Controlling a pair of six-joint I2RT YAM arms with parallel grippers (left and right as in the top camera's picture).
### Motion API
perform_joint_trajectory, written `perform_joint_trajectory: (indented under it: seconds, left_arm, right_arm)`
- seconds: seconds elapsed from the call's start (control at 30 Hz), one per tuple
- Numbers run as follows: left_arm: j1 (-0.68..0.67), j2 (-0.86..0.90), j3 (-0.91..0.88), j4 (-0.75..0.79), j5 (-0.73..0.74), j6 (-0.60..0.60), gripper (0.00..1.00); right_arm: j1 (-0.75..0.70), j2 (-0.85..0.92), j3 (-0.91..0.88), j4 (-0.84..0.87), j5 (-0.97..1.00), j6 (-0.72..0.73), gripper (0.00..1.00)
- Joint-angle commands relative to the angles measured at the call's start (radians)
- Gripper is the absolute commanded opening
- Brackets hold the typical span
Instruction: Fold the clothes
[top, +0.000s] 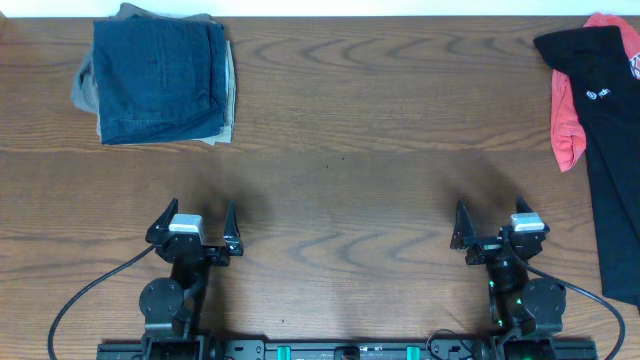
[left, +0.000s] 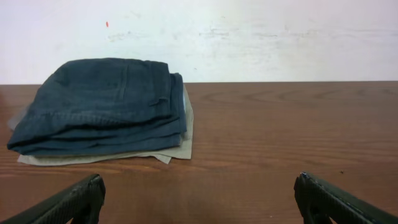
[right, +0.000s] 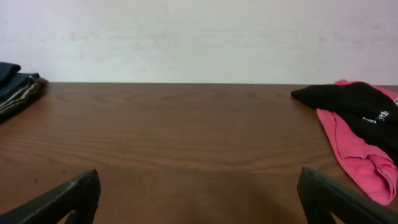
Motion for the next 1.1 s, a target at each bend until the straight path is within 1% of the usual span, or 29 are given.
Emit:
perform_joint_trajectory:
  seconds: [0.0,0.07,0.13,0.17,0.23,0.3,0.4,0.43,0.5,0.6,0.67,0.73,0.83,0.93,1.0,1.07]
  left_arm:
    - [0.006,-0.006,-0.016,-0.035,0.014,0.014,0.98]
    - [0.006,-0.006,-0.016,-0.035,0.014,0.014,0.98]
    - [0.006,-0.006,-0.016,-0.035,0.014,0.014,0.98]
    - [0.006,-0.006,-0.016,-0.035,0.014,0.014,0.98]
    - [0.006,-0.006,-0.016,-0.035,0.014,0.014,0.98]
    - [0.006,-0.006,-0.016,-0.035,0.014,0.014,0.98]
    - [0.006,-0.006,-0.016,-0.035,0.014,0.014,0.98]
    - [0.006,-0.006,-0.016,-0.035,0.014,0.014,0.98]
    - [0.006,-0.006,-0.016,-0.035,0.014,0.014,0.98]
    - [0.006,-0.006,-0.016,-0.035,0.014,0.014,0.98]
    - [0.006,-0.006,-0.016,-0.035,0.014,0.014,0.98]
    - [0.006,-0.006,-0.016,-0.035,0.014,0.014,0.98]
    - [0.006,-0.006,-0.016,-0.035,0.014,0.014,0.98]
    - [0.006,-0.006,-0.016,-0.035,0.014,0.014,0.98]
    - [0.006,-0.006,-0.016,-0.035,0.014,0.014,0.98]
    - [0.006,-0.006,-0.016,-0.035,0.014,0.014,0.98]
  right_arm:
    - [0.007,-0.007,-0.002,0.029,0.006,-0.009,0.99]
    - [0.007,-0.007,-0.002,0.073,-0.051,0.071,0.99]
    - [0.007,-0.007,-0.002,0.087,-0.193,0.232,0.99]
    - [0.007,-0.007,-0.002,0.079,-0.31,0.349,0.99]
    - [0.007,-0.007,-0.002,0.068,-0.46,0.484,0.99]
    - [0.007,-0.007,-0.002,0.072,-0.51,0.563,0.99]
    - [0.007,-0.007,-0.002,0.096,-0.504,0.704,0.99]
    - [0.007,-0.007,-0.002,0.123,-0.505,0.726,0.99]
    - [0.007,-0.007,-0.002,0.23,-0.511,0.731,0.99]
    - [0.007,-0.007,0.0,0.439,-0.493,0.715,0.99]
    - [0.007,-0.006,0.015,0.502,-0.455,0.68,0.99]
    - [0.007,0.002,0.056,0.481,-0.398,0.624,0.99]
    - [0.007,0.058,0.158,0.401,-0.357,0.492,0.99]
    - [0.007,0.179,0.289,0.313,-0.32,0.327,0.99]
    - [0.007,0.293,0.391,0.246,-0.258,0.229,0.99]
    - [0.007,0.415,0.499,0.159,-0.134,0.194,0.99]
